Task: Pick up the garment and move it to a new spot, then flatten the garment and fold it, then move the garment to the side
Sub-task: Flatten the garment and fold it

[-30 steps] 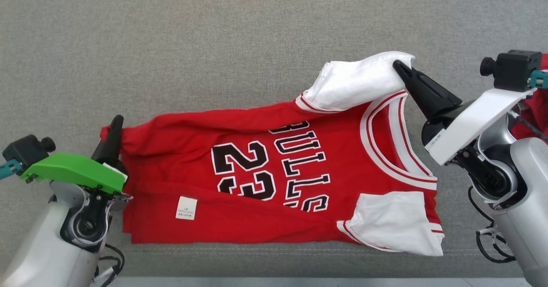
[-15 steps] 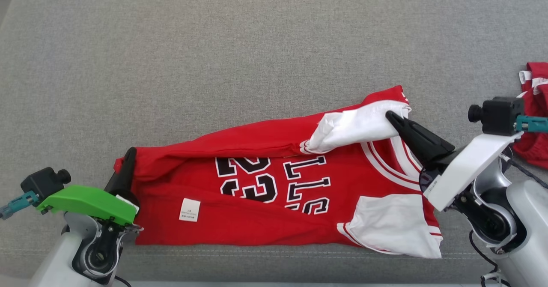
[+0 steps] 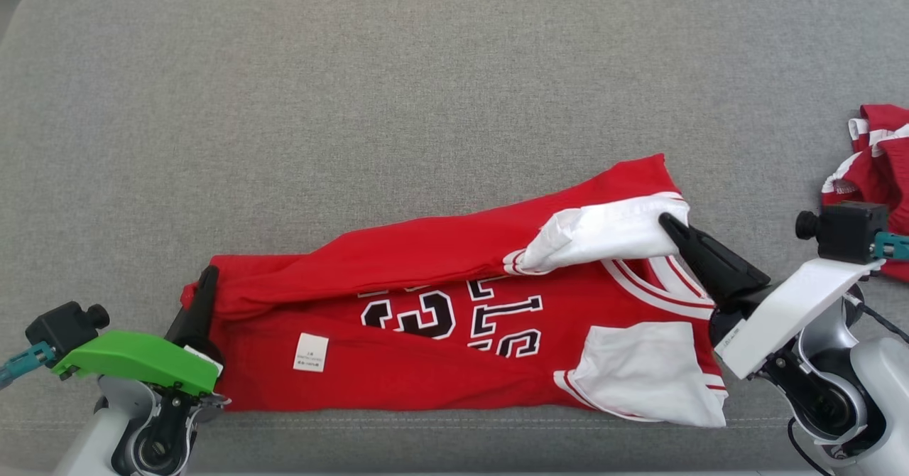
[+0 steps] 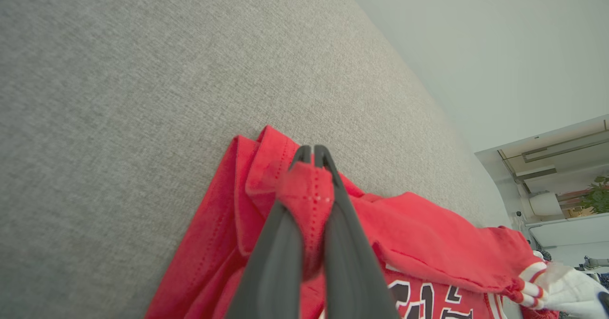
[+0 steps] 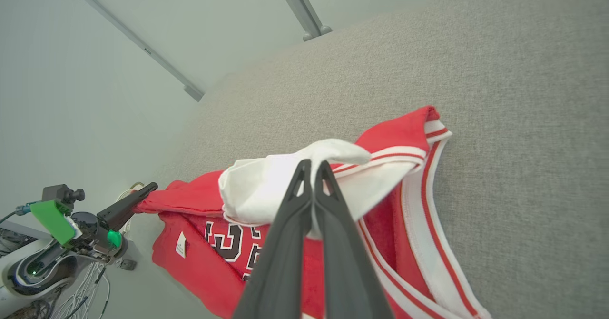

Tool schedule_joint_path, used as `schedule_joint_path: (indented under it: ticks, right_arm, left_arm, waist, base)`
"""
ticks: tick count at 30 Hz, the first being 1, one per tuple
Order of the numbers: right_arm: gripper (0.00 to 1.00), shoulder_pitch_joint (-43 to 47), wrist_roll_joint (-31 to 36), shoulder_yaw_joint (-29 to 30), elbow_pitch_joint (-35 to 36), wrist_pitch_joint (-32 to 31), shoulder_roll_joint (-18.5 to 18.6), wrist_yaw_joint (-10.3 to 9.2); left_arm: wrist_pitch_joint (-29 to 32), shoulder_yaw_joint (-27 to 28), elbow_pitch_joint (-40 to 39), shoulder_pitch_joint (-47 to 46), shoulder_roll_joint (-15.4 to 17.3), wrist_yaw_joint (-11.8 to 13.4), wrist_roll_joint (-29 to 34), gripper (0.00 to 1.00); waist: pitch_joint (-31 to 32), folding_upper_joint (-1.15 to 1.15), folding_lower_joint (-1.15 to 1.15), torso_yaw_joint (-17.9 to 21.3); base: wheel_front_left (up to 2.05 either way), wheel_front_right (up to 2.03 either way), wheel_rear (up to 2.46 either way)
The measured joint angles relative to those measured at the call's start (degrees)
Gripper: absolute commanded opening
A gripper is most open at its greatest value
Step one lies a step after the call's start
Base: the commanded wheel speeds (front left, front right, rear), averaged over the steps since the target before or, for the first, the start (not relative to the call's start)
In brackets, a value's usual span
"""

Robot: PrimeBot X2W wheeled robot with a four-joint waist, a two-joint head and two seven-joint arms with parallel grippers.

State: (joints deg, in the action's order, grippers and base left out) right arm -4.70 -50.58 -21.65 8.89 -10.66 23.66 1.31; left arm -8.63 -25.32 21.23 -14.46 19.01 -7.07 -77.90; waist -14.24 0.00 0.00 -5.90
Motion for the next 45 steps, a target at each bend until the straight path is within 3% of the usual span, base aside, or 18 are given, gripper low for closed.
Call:
schedule_joint_path:
  ticks: [27,28,29,30,31,32,33,34,36,37,38,39,45]
  right_arm:
    - [0.00,6.67,-0.24,-0.35,3.26,1.04,1.43,-1.32]
    - [0.05,6.74,-0.21,-0.38,3.24,1.03,1.57,-1.43]
    - [0.36,6.87,0.04,-0.55,3.24,0.97,1.91,-1.43]
    - [0.45,7.09,0.33,-0.62,3.23,0.97,2.20,-1.43]
    - [0.47,7.34,0.51,-0.63,3.23,0.97,2.34,-1.43]
    - [0.55,7.59,0.63,-0.66,3.23,0.96,2.37,-1.44]
    - [0.79,7.70,0.62,-0.73,3.23,0.80,2.36,-1.49]
    - [0.97,7.75,0.62,-0.81,3.23,0.48,2.37,-1.49]
    - [1.00,7.84,0.63,-1.08,3.24,0.07,2.55,-1.49]
    - [1.00,7.94,0.63,-1.16,3.24,-0.05,2.74,-1.49]
    - [1.00,8.09,0.63,-1.23,3.25,-0.12,2.94,-1.51]
    - [1.00,8.33,0.63,-1.27,3.27,-0.41,3.12,-1.57]
    - [1.00,9.31,0.62,-1.56,3.60,-1.58,3.98,-2.03]
  left_arm:
    - [-1.27,1.26,-3.50,5.00,0.25,0.00,-2.29,0.00]
    - [-1.37,1.34,-3.57,5.14,0.25,0.00,-2.45,0.00]
    - [-1.51,1.37,-3.60,5.25,0.25,0.00,-2.58,0.00]
    - [-1.51,1.36,-3.65,5.35,0.25,0.00,-2.59,0.00]
    - [-1.51,1.35,-3.67,5.47,0.25,0.01,-2.60,0.00]
    - [-1.51,1.35,-3.70,5.66,0.25,0.02,-2.63,0.05]
    - [-1.51,1.34,-3.72,5.93,0.24,0.03,-2.63,0.16]
    - [-1.51,1.31,-3.74,6.30,0.23,0.10,-2.63,0.27]
    - [-1.49,1.12,-3.71,7.18,0.20,0.35,-2.77,0.48]
    - [-1.51,1.07,-3.57,7.61,0.20,0.65,-2.78,0.77]
    - [-1.52,1.07,-3.42,7.91,0.24,1.03,-2.76,0.95]
    - [-1.60,1.07,-3.25,8.14,0.38,1.30,-2.52,1.00]
    - [-2.09,1.22,-2.90,8.81,1.13,2.41,-2.10,1.00]
  waist:
    - [0.45,0.00,0.00,1.14]
    - [0.50,0.00,0.00,1.18]
    - [0.55,0.00,0.00,1.22]
    - [0.60,0.00,0.00,1.25]
    - [0.65,0.00,0.00,1.29]
    - [0.70,0.00,0.00,1.31]
    - [0.75,0.00,0.00,1.34]
    - [0.80,0.00,0.00,1.38]
    - [0.89,0.00,0.00,1.44]
    - [0.93,0.00,0.00,1.48]
    - [0.98,0.00,0.00,1.51]
    - [1.03,0.00,0.00,1.54]
    - [1.22,0.00,0.00,1.76]
  base:
    - [0.00,0.00,0.00]
    - [0.00,0.00,0.00]
    - [0.00,0.00,0.00]
    - [0.00,0.00,0.00]
    - [0.00,0.00,0.00]
    - [0.00,0.00,0.00]
    - [0.00,0.00,0.00]
    - [0.00,0.00,0.00]
    - [0.00,0.00,0.00]
    - [0.00,0.00,0.00]
    - [0.00,0.00,0.00]
    - [0.00,0.00,0.00]
    - [0.00,0.00,0.00]
